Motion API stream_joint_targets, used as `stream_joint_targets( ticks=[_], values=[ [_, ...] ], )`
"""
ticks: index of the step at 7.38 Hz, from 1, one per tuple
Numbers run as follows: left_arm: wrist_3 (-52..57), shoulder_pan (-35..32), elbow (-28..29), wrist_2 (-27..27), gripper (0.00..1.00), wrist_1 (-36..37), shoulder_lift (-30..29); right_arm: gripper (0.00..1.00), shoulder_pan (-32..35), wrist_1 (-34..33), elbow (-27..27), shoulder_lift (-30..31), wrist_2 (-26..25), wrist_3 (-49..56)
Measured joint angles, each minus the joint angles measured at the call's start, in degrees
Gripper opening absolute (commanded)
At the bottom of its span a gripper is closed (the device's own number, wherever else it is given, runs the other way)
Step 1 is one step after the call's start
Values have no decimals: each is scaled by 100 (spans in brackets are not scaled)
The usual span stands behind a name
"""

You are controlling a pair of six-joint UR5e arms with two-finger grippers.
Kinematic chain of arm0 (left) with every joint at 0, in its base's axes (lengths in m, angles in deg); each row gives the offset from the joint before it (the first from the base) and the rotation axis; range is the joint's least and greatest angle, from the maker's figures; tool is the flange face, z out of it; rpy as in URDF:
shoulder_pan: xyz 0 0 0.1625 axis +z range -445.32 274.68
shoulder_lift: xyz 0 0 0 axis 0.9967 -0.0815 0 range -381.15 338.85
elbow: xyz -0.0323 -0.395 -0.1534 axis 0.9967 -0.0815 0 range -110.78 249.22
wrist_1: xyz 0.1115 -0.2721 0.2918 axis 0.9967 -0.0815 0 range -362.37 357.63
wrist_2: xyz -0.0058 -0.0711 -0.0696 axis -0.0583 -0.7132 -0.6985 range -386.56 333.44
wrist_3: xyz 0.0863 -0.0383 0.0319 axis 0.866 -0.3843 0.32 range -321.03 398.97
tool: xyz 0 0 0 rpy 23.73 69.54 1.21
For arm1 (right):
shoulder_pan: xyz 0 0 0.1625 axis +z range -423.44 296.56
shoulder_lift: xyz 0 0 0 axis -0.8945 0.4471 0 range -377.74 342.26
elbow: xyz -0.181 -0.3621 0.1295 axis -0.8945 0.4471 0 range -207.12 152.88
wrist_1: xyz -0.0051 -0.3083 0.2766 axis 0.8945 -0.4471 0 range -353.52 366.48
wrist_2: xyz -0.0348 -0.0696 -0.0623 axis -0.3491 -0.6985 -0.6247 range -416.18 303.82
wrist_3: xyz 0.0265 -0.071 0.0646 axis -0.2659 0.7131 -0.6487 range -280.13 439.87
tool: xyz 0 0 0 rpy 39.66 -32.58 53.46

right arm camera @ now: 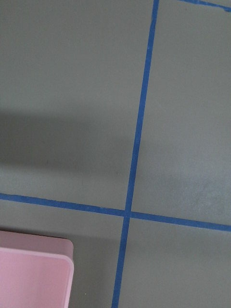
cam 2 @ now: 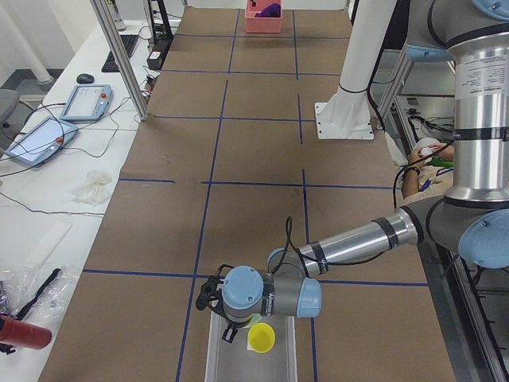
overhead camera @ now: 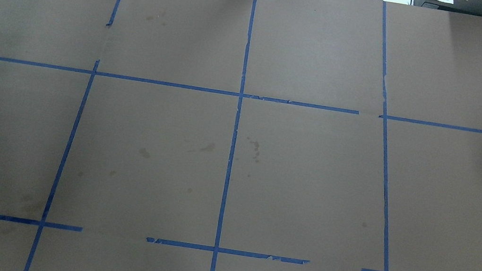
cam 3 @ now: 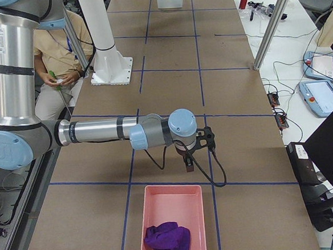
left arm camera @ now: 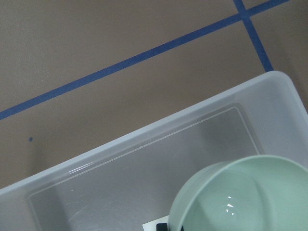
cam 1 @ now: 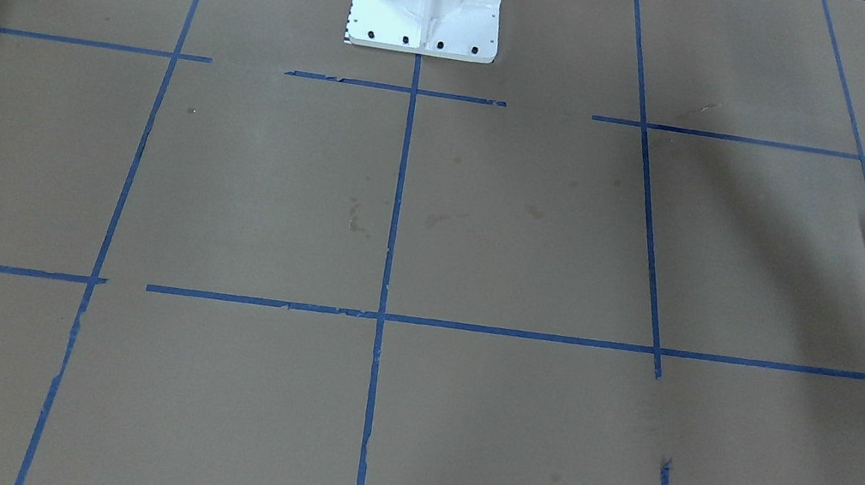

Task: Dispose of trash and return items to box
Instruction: 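Lower the green bowl into the white bin and open the left gripper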

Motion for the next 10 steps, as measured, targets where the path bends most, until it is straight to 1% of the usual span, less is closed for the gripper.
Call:
stream_joint_targets(
  ticks=[1, 2, 4, 5, 6, 7, 8, 9, 10],
  values=[
    [2, 2, 2, -47, 73, -5, -3, 100, 0, 0, 0, 2, 0, 0],
    [2, 4, 2, -70, 73, -9, -11, 100, 0, 0, -3, 3, 0, 0],
    [-2, 4, -59, -74, 80, -5, -47, 100, 0, 0, -24, 3, 0, 0],
    [-69, 4, -210, -21, 86, 0, -71, 100, 0, -3, -72, 6, -15, 0],
    [-260, 4, -539, 206, 91, 14, -82, 100, 0, -17, -139, 16, -91, 2],
    [-516, 4, -980, 566, 95, 98, -88, 100, 0, -41, -204, 28, -284, 5],
    [-837, 7, -1410, 767, 99, 299, -92, 100, 0, -69, -265, 36, -499, 7],
    [-1320, 23, -1838, 688, 99, 584, -95, 100, 0, -146, -327, 35, -616, 8],
    [-1767, 69, -2139, 431, 99, 793, -96, 100, -3, -349, -442, 24, -656, 7]
  ],
)
